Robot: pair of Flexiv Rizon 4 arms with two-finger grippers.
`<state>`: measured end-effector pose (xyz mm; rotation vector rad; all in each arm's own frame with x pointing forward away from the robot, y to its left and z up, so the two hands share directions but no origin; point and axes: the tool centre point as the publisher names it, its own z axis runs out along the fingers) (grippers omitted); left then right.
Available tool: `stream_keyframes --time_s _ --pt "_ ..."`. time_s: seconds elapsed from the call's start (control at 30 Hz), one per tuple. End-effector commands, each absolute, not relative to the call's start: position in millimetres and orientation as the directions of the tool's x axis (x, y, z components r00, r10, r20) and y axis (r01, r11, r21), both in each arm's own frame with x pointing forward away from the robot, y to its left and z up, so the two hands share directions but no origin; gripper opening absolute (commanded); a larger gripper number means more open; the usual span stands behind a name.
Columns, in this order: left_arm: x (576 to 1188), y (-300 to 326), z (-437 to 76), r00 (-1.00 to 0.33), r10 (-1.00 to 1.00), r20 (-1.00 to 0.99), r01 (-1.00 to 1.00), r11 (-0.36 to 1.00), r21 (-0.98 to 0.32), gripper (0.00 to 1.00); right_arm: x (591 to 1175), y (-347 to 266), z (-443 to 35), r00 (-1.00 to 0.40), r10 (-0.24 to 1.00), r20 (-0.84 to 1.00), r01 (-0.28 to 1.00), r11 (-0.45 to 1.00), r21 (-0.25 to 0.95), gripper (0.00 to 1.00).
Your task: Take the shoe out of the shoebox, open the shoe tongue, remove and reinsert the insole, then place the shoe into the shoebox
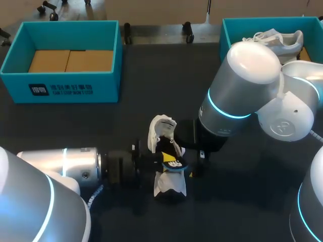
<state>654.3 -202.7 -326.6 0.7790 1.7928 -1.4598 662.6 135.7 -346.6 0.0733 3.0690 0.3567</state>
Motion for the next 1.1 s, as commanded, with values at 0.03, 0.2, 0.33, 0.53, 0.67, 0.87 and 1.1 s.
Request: stream_keyframes --time_s 0.03,0.2,0.33,0.53,0.67,0.87,1.1 --pt "661.9 -209.9 -335.4 -0.573 0.021 -0.819 0.804 0.211 -0.556 0.00 661.5 135.9 -347.6 -0.997 0.054 -0.048 0.042 0.972 0.231 1.00" --pt "671.1 -207.1 -339.9 -0.576 0.019 -0.818 0.797 0.238 -0.555 0.00 661.5 135.9 -347.6 -0.997 0.054 -0.048 0.042 0.972 0.231 1.00" --pt "678.7 -205.4 -343.0 -0.579 0.023 -0.815 0.789 0.265 -0.553 0.00 661.5 135.9 -347.6 -0.997 0.054 -0.048 0.042 0.972 0.231 1.00" --pt "678.3 -200.6 -341.7 -0.606 0.018 -0.795 0.771 0.259 -0.582 0.00 661.5 135.9 -347.6 -0.997 0.054 -0.048 0.042 0.972 0.231 1.00" --pt "672.1 -196.8 -337.1 -0.618 0.015 -0.786 0.766 0.235 -0.598 0.37 661.5 135.9 -347.6 -0.997 0.054 -0.048 0.042 0.972 0.231 1.00" --pt "660.8 -192.9 -329.8 -0.630 0.021 -0.776 0.764 0.195 -0.615 0.38 661.5 135.9 -347.6 -0.997 0.054 -0.048 0.042 0.972 0.231 1.00" --pt "651.5 -193.9 -322.8 -0.625 0.028 -0.780 0.772 0.164 -0.614 0.31 661.5 135.9 -347.6 -0.997 0.054 -0.048 0.042 0.972 0.231 1.00"
